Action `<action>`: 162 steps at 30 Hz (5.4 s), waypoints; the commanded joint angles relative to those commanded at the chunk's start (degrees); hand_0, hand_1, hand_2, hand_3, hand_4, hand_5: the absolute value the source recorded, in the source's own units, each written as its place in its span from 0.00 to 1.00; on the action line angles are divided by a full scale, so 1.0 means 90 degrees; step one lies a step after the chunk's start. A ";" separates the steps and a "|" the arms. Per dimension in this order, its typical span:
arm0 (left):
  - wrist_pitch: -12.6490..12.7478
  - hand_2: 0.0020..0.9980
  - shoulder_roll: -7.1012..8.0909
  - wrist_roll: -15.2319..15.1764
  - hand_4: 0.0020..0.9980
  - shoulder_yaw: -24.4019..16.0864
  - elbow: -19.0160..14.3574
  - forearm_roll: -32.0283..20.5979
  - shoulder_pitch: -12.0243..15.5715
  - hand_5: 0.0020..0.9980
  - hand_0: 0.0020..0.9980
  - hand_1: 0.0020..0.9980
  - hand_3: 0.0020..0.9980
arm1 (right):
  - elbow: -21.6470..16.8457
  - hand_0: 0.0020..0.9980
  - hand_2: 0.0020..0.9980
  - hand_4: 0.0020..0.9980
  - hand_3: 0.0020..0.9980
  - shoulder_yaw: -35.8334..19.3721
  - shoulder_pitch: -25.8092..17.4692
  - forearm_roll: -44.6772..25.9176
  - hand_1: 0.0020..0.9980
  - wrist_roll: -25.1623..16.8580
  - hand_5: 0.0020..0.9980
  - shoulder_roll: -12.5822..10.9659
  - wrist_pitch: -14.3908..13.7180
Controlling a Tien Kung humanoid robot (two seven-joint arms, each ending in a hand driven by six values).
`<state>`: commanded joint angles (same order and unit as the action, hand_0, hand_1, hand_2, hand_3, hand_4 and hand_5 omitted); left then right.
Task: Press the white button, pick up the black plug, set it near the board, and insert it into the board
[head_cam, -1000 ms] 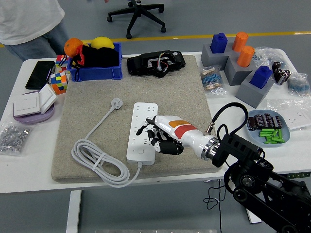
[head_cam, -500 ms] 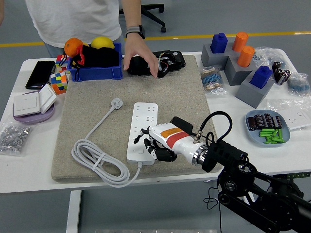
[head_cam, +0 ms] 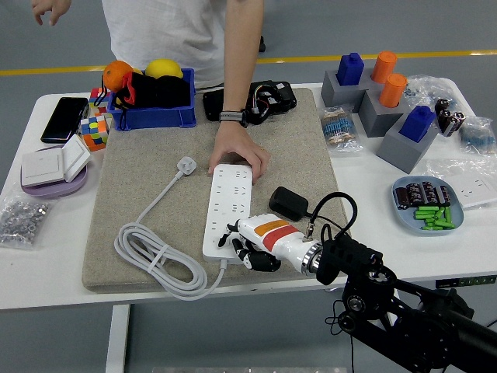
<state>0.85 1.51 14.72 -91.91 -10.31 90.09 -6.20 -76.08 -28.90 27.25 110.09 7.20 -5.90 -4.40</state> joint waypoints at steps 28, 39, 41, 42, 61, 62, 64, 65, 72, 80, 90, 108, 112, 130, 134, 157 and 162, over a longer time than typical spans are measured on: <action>-0.0004 0.51 -0.0035 -0.0004 0.60 -0.0122 0.0000 0.0090 0.0034 0.26 0.47 0.50 0.58 | 0.0311 0.00 0.11 0.18 0.62 -0.0082 0.0076 0.0022 0.00 -0.0064 0.00 -0.0012 0.0038; -0.0009 0.51 -0.0043 0.0005 0.60 -0.0149 0.0000 0.0110 0.0040 0.26 0.47 0.50 0.58 | 0.0474 0.00 0.10 0.18 0.61 -0.0041 0.0073 -0.0031 0.00 -0.0125 0.00 -0.0016 0.0026; -0.0006 0.51 -0.0044 0.0000 0.60 -0.0138 0.0000 0.0096 0.0038 0.26 0.47 0.50 0.58 | 0.0436 0.00 0.10 0.18 0.61 -0.0077 0.0056 -0.0043 0.00 -0.0131 0.00 -0.0023 0.0024; -0.0005 0.51 -0.0044 -0.0003 0.60 -0.0141 0.0000 0.0096 0.0038 0.26 0.47 0.50 0.58 | 0.0393 0.00 0.11 0.18 0.61 -0.0114 0.0051 -0.0047 0.00 -0.0136 0.00 -0.0025 0.0021; -0.0001 0.51 -0.0055 -0.0006 0.60 -0.0157 0.0000 0.0094 0.0050 0.26 0.47 0.50 0.58 | -0.0355 0.44 0.45 0.69 0.61 -0.1327 -0.0389 -0.0593 0.42 -0.0965 0.01 -0.0151 -0.0628; -0.0002 0.51 -0.0055 -0.0005 0.60 -0.0169 0.0000 0.0103 0.0053 0.26 0.47 0.50 0.58 | -0.0318 0.44 0.45 0.69 0.61 -0.1432 -0.0432 -0.0614 0.42 -0.0954 0.01 -0.0160 -0.0608; -0.0003 0.51 -0.0055 0.0002 0.60 -0.0188 0.0000 0.0116 0.0054 0.26 0.47 0.50 0.58 | -0.0272 0.44 0.45 0.69 0.61 -0.1601 -0.0492 -0.0631 0.42 -0.0954 0.01 -0.0182 -0.0581; -0.0003 0.51 -0.0054 0.0002 0.60 -0.0204 0.0000 0.0130 0.0055 0.26 0.47 0.50 0.58 | -0.0258 0.44 0.45 0.69 0.61 -0.1687 -0.0518 -0.0637 0.42 -0.0959 0.01 -0.0199 -0.0572; -0.0002 0.51 -0.0059 -0.0006 0.60 -0.0178 0.0000 0.0100 0.0040 0.26 0.47 0.50 0.58 | -0.0254 0.78 0.74 1.00 0.77 -0.2126 -0.0735 -0.0573 0.76 -0.0956 0.25 -0.0296 -0.0546; -0.0005 0.51 -0.0060 0.0003 0.60 -0.0163 0.0000 0.0087 0.0048 0.26 0.47 0.50 0.58 | -0.0217 0.79 0.75 1.00 0.77 -0.2368 -0.0996 -0.0532 0.80 -0.0976 0.26 -0.0342 -0.0546; -0.0005 0.51 -0.0038 0.0009 0.60 -0.0154 0.0000 0.0101 0.0044 0.26 0.47 0.50 0.58 | 0.0118 0.81 0.75 1.00 0.77 -0.2480 -0.1194 -0.0644 0.80 -0.1004 0.27 -0.0401 -0.0672; -0.0019 0.51 -0.0031 0.0008 0.60 -0.0073 0.0000 0.0068 0.0024 0.26 0.47 0.50 0.58 | 0.1235 0.69 0.69 0.97 0.68 -0.2059 -0.0936 -0.0946 0.71 -0.1528 0.25 -0.0192 -0.1330; -0.0019 0.51 -0.0039 0.0009 0.60 -0.0091 0.0000 0.0080 0.0040 0.26 0.47 0.50 0.58 | 0.1388 0.64 0.65 0.93 0.65 -0.1970 -0.0879 -0.0987 0.66 -0.1553 0.18 -0.0147 -0.1342; -0.0017 0.51 -0.0068 -0.0010 0.60 -0.0116 0.0000 0.0065 0.0046 0.26 0.47 0.50 0.58 | 0.1606 0.47 0.54 0.81 0.59 -0.1901 -0.0784 -0.1149 0.48 -0.2023 0.00 -0.0086 -0.1676; -0.0016 0.51 -0.0069 -0.0010 0.60 -0.0126 0.0000 0.0070 0.0042 0.26 0.47 0.50 0.58 | 0.1509 0.47 0.51 0.79 0.57 -0.1865 -0.0778 -0.1337 0.40 -0.2206 0.00 -0.0102 -0.1711; -0.0016 0.51 -0.0052 0.0004 0.60 -0.0125 0.0000 0.0075 0.0020 0.26 0.47 0.50 0.58 | 0.1633 0.46 0.50 0.74 0.57 -0.1201 0.0178 -0.1737 0.42 -0.2510 0.00 0.0240 -0.1427; -0.0014 0.51 -0.0047 0.0001 0.60 -0.0103 0.0000 0.0055 0.0019 0.26 0.47 0.50 0.58 | 0.1954 0.46 0.50 0.74 0.57 -0.0816 0.0377 -0.1774 0.42 -0.2600 0.00 0.0351 -0.1386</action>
<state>0.72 1.08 14.74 -92.83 -10.31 90.58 -6.03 -58.50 -36.25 30.64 94.12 -16.20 -2.74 -16.87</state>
